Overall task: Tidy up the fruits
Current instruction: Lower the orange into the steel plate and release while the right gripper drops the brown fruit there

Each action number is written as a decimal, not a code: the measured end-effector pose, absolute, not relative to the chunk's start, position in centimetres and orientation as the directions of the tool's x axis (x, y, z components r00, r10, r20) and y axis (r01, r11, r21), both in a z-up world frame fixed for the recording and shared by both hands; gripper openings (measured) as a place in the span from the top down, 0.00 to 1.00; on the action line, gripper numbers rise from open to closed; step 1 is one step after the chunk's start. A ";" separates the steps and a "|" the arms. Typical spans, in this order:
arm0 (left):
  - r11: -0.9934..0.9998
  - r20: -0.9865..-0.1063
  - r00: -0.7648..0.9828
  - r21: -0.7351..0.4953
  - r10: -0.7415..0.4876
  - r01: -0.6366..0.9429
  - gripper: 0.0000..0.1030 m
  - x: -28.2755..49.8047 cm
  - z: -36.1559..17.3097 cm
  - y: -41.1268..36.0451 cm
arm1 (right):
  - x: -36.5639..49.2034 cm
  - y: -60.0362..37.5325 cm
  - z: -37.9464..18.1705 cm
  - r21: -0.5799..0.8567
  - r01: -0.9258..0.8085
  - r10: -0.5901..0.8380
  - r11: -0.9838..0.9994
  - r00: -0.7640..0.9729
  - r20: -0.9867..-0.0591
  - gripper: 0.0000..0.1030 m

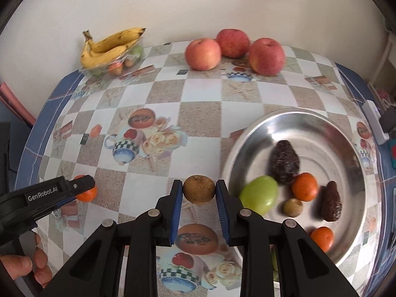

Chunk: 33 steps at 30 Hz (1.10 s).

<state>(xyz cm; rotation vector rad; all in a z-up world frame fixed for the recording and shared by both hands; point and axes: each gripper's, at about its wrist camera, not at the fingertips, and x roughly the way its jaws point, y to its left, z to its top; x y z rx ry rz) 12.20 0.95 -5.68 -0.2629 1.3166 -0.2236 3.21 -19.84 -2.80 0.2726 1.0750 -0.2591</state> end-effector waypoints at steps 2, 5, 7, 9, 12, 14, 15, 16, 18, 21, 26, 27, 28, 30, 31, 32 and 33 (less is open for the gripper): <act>0.949 -0.918 0.242 -0.313 -0.313 0.040 0.60 11.9 -5.3 0.2 | 2.6 -21.2 -2.5 0.096 0.377 -0.091 0.921 0.451 -0.888 0.72; 0.946 -0.915 0.239 -0.311 -0.325 0.095 0.60 11.3 -4.9 -1.4 | 1.7 -23.5 -2.0 0.097 0.440 -0.123 0.893 0.445 -0.887 0.72; 0.944 -0.916 0.238 -0.299 -0.324 0.136 0.60 10.8 -4.7 -2.6 | 1.0 -25.3 -1.9 0.096 0.488 -0.147 0.868 0.436 -0.888 0.72; 0.940 -0.915 0.236 -0.288 -0.326 0.182 0.60 10.1 -4.4 -3.9 | 0.2 -27.0 -1.7 0.098 0.532 -0.168 0.841 0.428 -0.888 0.72; 0.924 -0.909 0.228 -0.292 -0.348 0.247 0.60 9.1 -4.1 -6.0 | -1.2 -29.7 -1.5 0.112 0.606 -0.191 0.788 0.413 -0.890 0.72; 0.908 -0.903 0.224 -0.296 -0.367 0.296 0.60 8.3 -3.7 -7.4 | -2.3 -31.3 -1.4 0.118 0.650 -0.210 0.751 0.404 -0.890 0.72; 0.898 -0.898 0.220 -0.301 -0.380 0.322 0.60 7.8 -3.5 -8.2 | -2.8 -32.0 -1.4 0.121 0.667 -0.218 0.736 0.402 -0.889 0.72; 0.887 -0.894 0.216 -0.305 -0.392 0.346 0.60 7.4 -3.3 -8.9 | -3.2 -32.6 -1.3 0.123 0.680 -0.224 0.723 0.399 -0.889 0.72; 0.861 -0.883 0.209 -0.316 -0.420 0.398 0.60 6.5 -2.9 -10.5 | -3.9 -33.5 -1.2 0.132 0.702 -0.231 0.699 0.397 -0.889 0.72; 0.813 -0.863 0.174 -0.354 -0.475 0.463 0.60 5.1 -2.5 -12.7 | -4.5 -34.4 -1.0 0.148 0.718 -0.232 0.680 0.402 -0.886 0.72; 0.743 -0.842 0.114 -0.393 -0.528 0.541 0.59 3.2 -2.3 -15.6 | -4.7 -34.4 -1.0 0.155 0.712 -0.226 0.685 0.409 -0.884 0.72; 0.733 -0.840 0.110 -0.391 -0.531 0.556 0.59 2.9 -2.2 -16.0 | -4.6 -34.4 -1.0 0.158 0.707 -0.220 0.689 0.412 -0.884 0.72; 0.728 -0.841 0.107 -0.388 -0.531 0.565 0.58 2.7 -2.3 -16.2 | -4.6 -34.3 -1.0 0.160 0.704 -0.216 0.692 0.414 -0.884 0.72; 0.728 -0.845 0.109 -0.378 -0.524 0.573 0.57 2.7 -2.3 -16.4 | -4.4 -34.1 -1.1 0.163 0.699 -0.208 0.697 0.414 -0.886 0.72; 0.731 -0.846 0.113 -0.375 -0.522 0.571 0.54 2.8 -2.4 -16.3 | -4.4 -34.1 -1.1 0.162 0.697 -0.207 0.698 0.413 -0.887 0.71; 0.735 -0.846 0.115 -0.375 -0.520 0.565 0.50 2.9 -2.4 -16.3 | -4.3 -34.0 -1.2 0.160 0.697 -0.207 0.699 0.411 -0.888 0.69; 0.740 -0.847 0.118 -0.376 -0.519 0.557 0.49 3.1 -2.5 -16.1 | -4.3 -34.0 -1.2 0.157 0.698 -0.206 0.699 0.407 -0.890 0.66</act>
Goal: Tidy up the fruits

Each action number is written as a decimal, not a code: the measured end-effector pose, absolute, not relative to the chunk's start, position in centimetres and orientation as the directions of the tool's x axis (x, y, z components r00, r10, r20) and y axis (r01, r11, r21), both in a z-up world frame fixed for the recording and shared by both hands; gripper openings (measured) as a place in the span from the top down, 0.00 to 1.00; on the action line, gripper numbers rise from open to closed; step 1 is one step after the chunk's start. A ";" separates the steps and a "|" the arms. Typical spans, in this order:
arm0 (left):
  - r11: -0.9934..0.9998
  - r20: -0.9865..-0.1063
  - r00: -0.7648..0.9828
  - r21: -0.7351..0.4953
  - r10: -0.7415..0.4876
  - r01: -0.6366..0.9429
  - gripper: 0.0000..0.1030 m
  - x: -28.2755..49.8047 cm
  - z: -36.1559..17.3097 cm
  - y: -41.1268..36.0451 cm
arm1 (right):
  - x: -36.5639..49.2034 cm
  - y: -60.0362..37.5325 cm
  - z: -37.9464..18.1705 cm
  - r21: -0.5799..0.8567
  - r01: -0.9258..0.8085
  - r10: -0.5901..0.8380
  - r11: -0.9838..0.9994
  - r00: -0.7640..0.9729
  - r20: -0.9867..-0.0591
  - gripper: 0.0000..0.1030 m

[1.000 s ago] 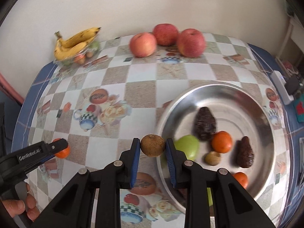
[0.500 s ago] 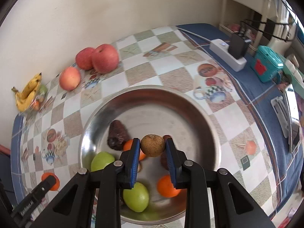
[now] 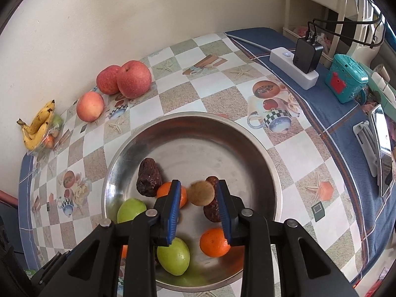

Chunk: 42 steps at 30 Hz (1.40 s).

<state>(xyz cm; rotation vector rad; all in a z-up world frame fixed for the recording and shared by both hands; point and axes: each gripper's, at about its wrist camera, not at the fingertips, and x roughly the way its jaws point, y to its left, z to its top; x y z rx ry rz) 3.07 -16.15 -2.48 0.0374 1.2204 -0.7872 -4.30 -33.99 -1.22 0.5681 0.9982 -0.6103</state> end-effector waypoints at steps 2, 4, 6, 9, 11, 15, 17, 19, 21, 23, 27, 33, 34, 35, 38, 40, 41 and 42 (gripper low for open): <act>0.751 -0.849 0.121 -0.376 -0.514 0.543 0.49 3.4 -2.7 -15.8 | -4.3 -34.0 -1.2 0.158 0.698 -0.205 0.698 0.406 -0.891 0.66; 0.770 -0.859 0.128 -0.365 -0.495 0.524 0.48 3.7 -2.9 -15.3 | -4.3 -34.0 -1.3 0.157 0.698 -0.204 0.698 0.405 -0.891 0.66; 0.803 -0.875 0.147 -0.341 -0.462 0.489 0.39 4.4 -3.4 -14.5 | -4.2 -33.9 -1.4 0.155 0.697 -0.203 0.700 0.402 -0.893 0.65; 0.864 -0.900 0.194 -0.283 -0.389 0.417 0.27 5.4 -4.0 -13.0 | -3.9 -33.7 -1.9 0.153 0.693 -0.187 0.705 0.390 -0.902 0.43; 0.899 -0.917 0.218 -0.240 -0.333 0.367 0.24 6.2 -4.5 -11.8 | -3.7 -33.5 -2.2 0.155 0.686 -0.173 0.711 0.385 -0.907 0.39; 0.942 -0.932 0.255 -0.183 -0.257 0.281 0.12 7.4 -4.9 -9.5 | -2.9 -32.5 -2.5 0.126 0.657 -0.173 0.743 0.370 -0.913 0.31; 0.955 -0.933 0.277 -0.163 -0.232 0.249 0.04 8.0 -4.9 -8.5 | -2.7 -32.0 -2.5 0.119 0.640 -0.170 0.759 0.372 -0.913 0.31; 0.965 -0.927 0.314 -0.135 -0.203 0.226 0.00 8.4 -4.7 -7.5 | -2.3 -31.4 -2.5 0.118 0.621 -0.165 0.775 0.379 -0.911 0.29; 0.972 -0.920 0.357 -0.088 -0.163 0.217 0.00 8.9 -4.4 -7.0 | -2.1 -30.8 -2.5 0.117 0.599 -0.163 0.792 0.391 -0.906 0.16; 0.976 -0.916 0.378 -0.054 -0.133 0.212 0.00 9.2 -4.4 -6.5 | -1.8 -30.2 -2.4 0.115 0.580 -0.165 0.807 0.408 -0.898 0.06; 0.979 -0.915 0.388 -0.032 -0.109 0.199 0.00 9.9 -4.8 -5.7 | -1.3 -29.1 -2.2 0.111 0.552 -0.171 0.827 0.433 -0.885 0.06; 0.970 -0.910 0.395 -0.031 -0.127 0.240 0.00 9.8 -5.0 -5.9 | -1.1 -27.8 -2.1 0.098 0.525 -0.183 0.846 0.458 -0.870 0.06; 0.970 -0.904 0.410 -0.020 -0.121 0.242 0.00 9.6 -5.0 -5.9 | -1.1 -27.6 -2.0 0.097 0.523 -0.185 0.847 0.462 -0.867 0.06; 0.971 -0.894 0.435 -0.002 -0.110 0.240 0.00 9.4 -4.8 -5.9 | -1.2 -27.5 -2.0 0.098 0.523 -0.188 0.847 0.466 -0.865 0.06; 0.971 -0.861 0.504 0.065 -0.062 0.231 0.00 9.1 -4.4 -5.8 | -1.4 -26.9 -1.7 0.101 0.520 -0.194 0.848 0.482 -0.854 0.06; 0.970 -0.843 0.538 0.130 -0.001 0.204 0.00 8.8 -4.3 -5.6 | -1.7 -26.2 -1.7 0.093 0.507 -0.194 0.857 0.484 -0.853 0.06; 0.969 -0.840 0.543 0.154 0.024 0.195 0.00 8.7 -4.3 -5.4 | -1.8 -25.7 -1.8 0.087 0.499 -0.192 0.862 0.481 -0.855 0.06; 0.967 -0.837 0.545 0.182 0.057 0.179 0.00 8.5 -4.3 -5.2 | -2.0 -25.3 -1.8 0.082 0.492 -0.191 0.867 0.478 -0.857 0.06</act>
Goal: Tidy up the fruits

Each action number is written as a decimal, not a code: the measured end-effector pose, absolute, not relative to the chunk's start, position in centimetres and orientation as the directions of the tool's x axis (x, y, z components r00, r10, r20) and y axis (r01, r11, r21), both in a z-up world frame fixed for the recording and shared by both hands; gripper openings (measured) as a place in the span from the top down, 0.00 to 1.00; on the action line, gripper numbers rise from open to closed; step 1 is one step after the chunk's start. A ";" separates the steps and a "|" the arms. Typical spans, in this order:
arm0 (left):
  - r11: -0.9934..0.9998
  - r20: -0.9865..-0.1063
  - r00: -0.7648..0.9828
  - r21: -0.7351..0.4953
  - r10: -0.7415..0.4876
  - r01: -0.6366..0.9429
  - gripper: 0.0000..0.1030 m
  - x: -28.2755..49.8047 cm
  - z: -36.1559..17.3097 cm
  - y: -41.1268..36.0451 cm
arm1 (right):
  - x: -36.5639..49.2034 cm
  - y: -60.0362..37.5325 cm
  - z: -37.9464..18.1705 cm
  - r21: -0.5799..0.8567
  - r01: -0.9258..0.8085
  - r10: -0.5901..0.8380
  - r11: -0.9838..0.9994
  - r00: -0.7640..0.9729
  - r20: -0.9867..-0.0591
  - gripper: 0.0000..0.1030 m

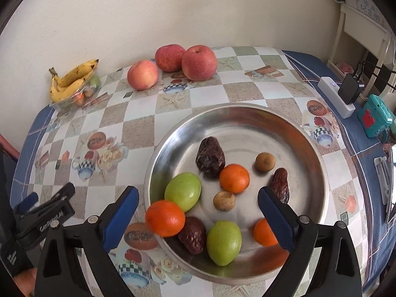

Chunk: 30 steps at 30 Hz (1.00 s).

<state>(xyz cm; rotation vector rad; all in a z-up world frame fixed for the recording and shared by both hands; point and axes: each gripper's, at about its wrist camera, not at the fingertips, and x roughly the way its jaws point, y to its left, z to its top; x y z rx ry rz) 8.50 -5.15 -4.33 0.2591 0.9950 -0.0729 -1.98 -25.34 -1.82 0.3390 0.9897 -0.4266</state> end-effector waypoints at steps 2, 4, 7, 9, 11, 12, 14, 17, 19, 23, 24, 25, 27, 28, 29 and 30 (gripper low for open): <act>0.962 -0.827 0.548 0.238 0.126 0.137 0.00 8.1 -4.4 -4.7 | -2.3 -24.6 -1.9 0.069 0.482 -0.193 0.874 0.473 -0.860 0.06; 0.958 -0.830 0.538 0.255 0.149 0.128 0.00 7.7 -4.3 -4.3 | -2.7 -24.0 -1.8 0.059 0.473 -0.197 0.879 0.472 -0.859 0.06; 0.967 -0.863 0.492 0.209 0.111 0.148 0.00 7.2 -4.1 -3.4 | -3.4 -23.2 -1.8 0.048 0.460 -0.199 0.886 0.471 -0.859 0.06; 0.968 -0.878 0.465 0.201 0.110 0.150 0.00 6.6 -3.7 -2.9 | -3.9 -22.8 -1.9 0.043 0.457 -0.197 0.888 0.464 -0.863 0.06; 0.969 -0.892 0.441 0.186 0.099 0.159 0.00 6.0 -3.3 -2.4 | -4.4 -22.5 -2.0 0.035 0.455 -0.197 0.890 0.452 -0.870 0.06; 0.970 -0.901 0.424 0.177 0.092 0.166 0.00 5.6 -3.2 -2.2 | -4.7 -22.2 -2.1 0.022 0.455 -0.204 0.890 0.440 -0.874 0.06; 0.971 -0.913 0.401 0.162 0.079 0.178 0.00 4.9 -3.1 -1.6 | -5.2 -21.8 -2.1 0.012 0.451 -0.208 0.892 0.433 -0.877 0.06; 0.966 -0.918 0.386 0.175 0.089 0.193 0.00 3.7 -2.8 -1.0 | -6.0 -21.4 -2.0 0.035 0.440 -0.183 0.897 0.443 -0.877 0.06; 0.964 -0.914 0.395 0.185 0.097 0.192 0.00 3.2 -2.5 -0.5 | -6.6 -21.2 -2.0 0.052 0.435 -0.165 0.899 0.445 -0.880 0.06; 0.965 -0.915 0.397 0.167 0.075 0.201 0.00 2.8 -2.0 -0.1 | -7.0 -20.7 -1.8 0.047 0.428 -0.167 0.902 0.449 -0.878 0.06; 0.966 -0.917 0.394 0.159 0.068 0.205 0.00 2.8 -2.0 -0.1 | -6.9 -20.8 -1.7 0.048 0.429 -0.167 0.902 0.450 -0.877 0.06; 0.965 -0.918 0.391 0.155 0.062 0.210 0.00 2.8 -1.9 -0.2 | -6.9 -20.8 -1.7 0.050 0.430 -0.166 0.901 0.449 -0.878 0.06; 0.964 -0.921 0.387 0.148 0.053 0.219 0.00 2.8 -1.9 -0.3 | -6.9 -21.0 -1.8 0.051 0.433 -0.164 0.900 0.444 -0.881 0.06; 0.964 -0.922 0.385 0.144 0.048 0.223 0.00 2.8 -1.9 -0.3 | -6.9 -21.1 -1.9 0.053 0.435 -0.161 0.899 0.440 -0.884 0.06; 0.964 -0.922 0.384 0.139 0.043 0.226 0.00 2.8 -1.8 -0.4 | -6.8 -21.2 -1.9 0.057 0.436 -0.156 0.898 0.438 -0.885 0.06; 0.964 -0.923 0.383 0.135 0.039 0.227 0.00 2.7 -1.8 -0.4 | -6.8 -21.2 -2.0 0.061 0.436 -0.152 0.898 0.437 -0.887 0.06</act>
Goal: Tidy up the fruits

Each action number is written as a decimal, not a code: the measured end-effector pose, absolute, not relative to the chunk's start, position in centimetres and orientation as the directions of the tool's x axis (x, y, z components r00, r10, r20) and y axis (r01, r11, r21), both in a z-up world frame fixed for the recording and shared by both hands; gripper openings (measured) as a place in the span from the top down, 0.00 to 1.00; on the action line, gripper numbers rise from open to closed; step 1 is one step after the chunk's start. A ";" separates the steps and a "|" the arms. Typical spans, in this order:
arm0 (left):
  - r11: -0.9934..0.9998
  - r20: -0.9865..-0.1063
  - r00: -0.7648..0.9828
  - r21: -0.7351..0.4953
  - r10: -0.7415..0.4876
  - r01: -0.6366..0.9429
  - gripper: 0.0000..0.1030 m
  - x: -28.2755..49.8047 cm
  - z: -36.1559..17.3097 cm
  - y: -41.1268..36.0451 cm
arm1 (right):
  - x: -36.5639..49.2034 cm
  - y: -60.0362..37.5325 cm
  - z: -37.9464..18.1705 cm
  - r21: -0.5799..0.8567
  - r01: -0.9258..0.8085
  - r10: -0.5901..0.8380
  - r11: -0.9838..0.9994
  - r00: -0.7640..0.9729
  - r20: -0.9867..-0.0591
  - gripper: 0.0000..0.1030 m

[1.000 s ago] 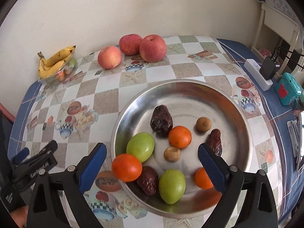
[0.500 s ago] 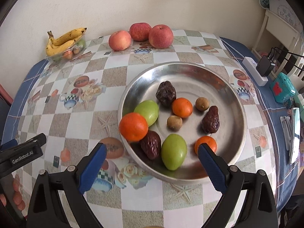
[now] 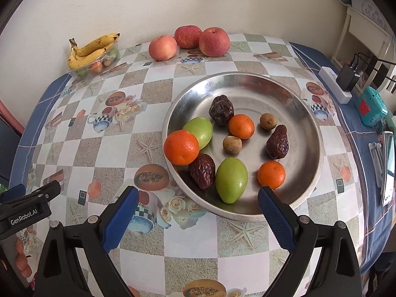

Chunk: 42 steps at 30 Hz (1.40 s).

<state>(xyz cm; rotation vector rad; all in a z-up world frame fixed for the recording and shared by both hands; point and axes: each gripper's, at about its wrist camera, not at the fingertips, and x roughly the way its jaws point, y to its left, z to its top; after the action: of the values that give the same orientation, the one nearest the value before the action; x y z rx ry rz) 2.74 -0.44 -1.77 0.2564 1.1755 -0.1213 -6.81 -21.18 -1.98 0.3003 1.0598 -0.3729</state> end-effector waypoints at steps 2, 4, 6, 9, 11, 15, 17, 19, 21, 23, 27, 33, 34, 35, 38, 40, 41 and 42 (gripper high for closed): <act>0.964 -0.923 0.382 0.132 0.035 0.231 0.00 2.7 -1.7 -0.5 | -6.7 -21.2 -2.0 0.062 0.433 -0.148 0.899 0.435 -0.888 0.06; 0.964 -0.923 0.382 0.128 0.030 0.234 0.00 2.6 -1.6 -0.6 | -6.7 -21.1 -1.9 0.055 0.431 -0.153 0.901 0.435 -0.887 0.06; 0.963 -0.924 0.381 0.122 0.022 0.242 0.00 2.6 -1.6 -0.7 | -6.7 -21.1 -1.9 0.057 0.426 -0.150 0.903 0.437 -0.887 0.06; 0.961 -0.923 0.383 0.127 0.024 0.244 0.00 2.5 -1.5 -0.9 | -6.7 -21.1 -1.8 0.063 0.424 -0.145 0.904 0.440 -0.886 0.06; 0.962 -0.922 0.386 0.126 0.023 0.244 0.00 2.4 -1.5 -0.9 | -6.7 -21.1 -1.8 0.063 0.425 -0.145 0.903 0.440 -0.886 0.06; 0.962 -0.923 0.385 0.126 0.024 0.243 0.00 2.4 -1.4 -0.9 | -6.7 -21.1 -1.8 0.066 0.427 -0.144 0.902 0.439 -0.887 0.06; 0.962 -0.923 0.385 0.125 0.023 0.243 0.00 2.4 -1.4 -0.9 | -6.7 -21.1 -1.8 0.066 0.431 -0.145 0.900 0.439 -0.887 0.06; 0.962 -0.922 0.386 0.127 0.024 0.242 0.00 2.5 -1.4 -0.9 | -6.8 -21.2 -1.8 0.071 0.433 -0.143 0.899 0.442 -0.886 0.06; 0.962 -0.922 0.387 0.129 0.027 0.240 0.00 2.4 -1.5 -0.9 | -6.8 -21.2 -1.8 0.072 0.433 -0.142 0.898 0.442 -0.886 0.06; 0.962 -0.923 0.385 0.128 0.026 0.241 0.00 2.4 -1.5 -1.0 | -6.8 -21.2 -1.8 0.073 0.433 -0.141 0.899 0.442 -0.886 0.06; 0.963 -0.925 0.379 0.119 0.019 0.243 0.00 2.5 -1.5 -1.0 | -6.8 -21.1 -1.8 0.074 0.431 -0.139 0.899 0.443 -0.885 0.06; 0.965 -0.928 0.373 0.106 0.009 0.241 0.00 2.5 -1.5 -0.9 | -6.8 -21.1 -1.8 0.074 0.431 -0.139 0.899 0.443 -0.886 0.06; 0.965 -0.928 0.373 0.106 0.009 0.240 0.00 2.5 -1.5 -0.9 | -6.8 -21.1 -1.8 0.074 0.430 -0.139 0.900 0.442 -0.886 0.06; 0.964 -0.928 0.373 0.107 0.009 0.242 0.00 2.5 -1.5 -0.9 | -6.8 -21.1 -1.8 0.074 0.430 -0.139 0.900 0.442 -0.886 0.06; 0.964 -0.927 0.374 0.109 0.011 0.244 0.00 2.4 -1.5 -1.0 | -6.7 -20.9 -1.9 0.073 0.428 -0.138 0.901 0.441 -0.887 0.06; 0.964 -0.927 0.374 0.110 0.012 0.241 0.00 2.4 -1.5 -1.0 | -6.7 -20.8 -1.9 0.072 0.427 -0.138 0.901 0.440 -0.887 0.06; 0.965 -0.927 0.374 0.109 0.012 0.240 0.00 2.4 -1.5 -1.0 | -6.7 -20.9 -1.9 0.072 0.428 -0.138 0.901 0.441 -0.887 0.06; 0.965 -0.928 0.374 0.109 0.012 0.239 0.00 2.4 -1.5 -1.0 | -6.7 -20.8 -1.9 0.072 0.428 -0.138 0.901 0.441 -0.887 0.06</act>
<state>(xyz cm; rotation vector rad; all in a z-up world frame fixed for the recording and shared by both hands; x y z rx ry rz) 2.41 -1.00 -1.55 0.2405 1.1821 -0.1473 -6.68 -20.83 -1.92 0.3061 1.0605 -0.3586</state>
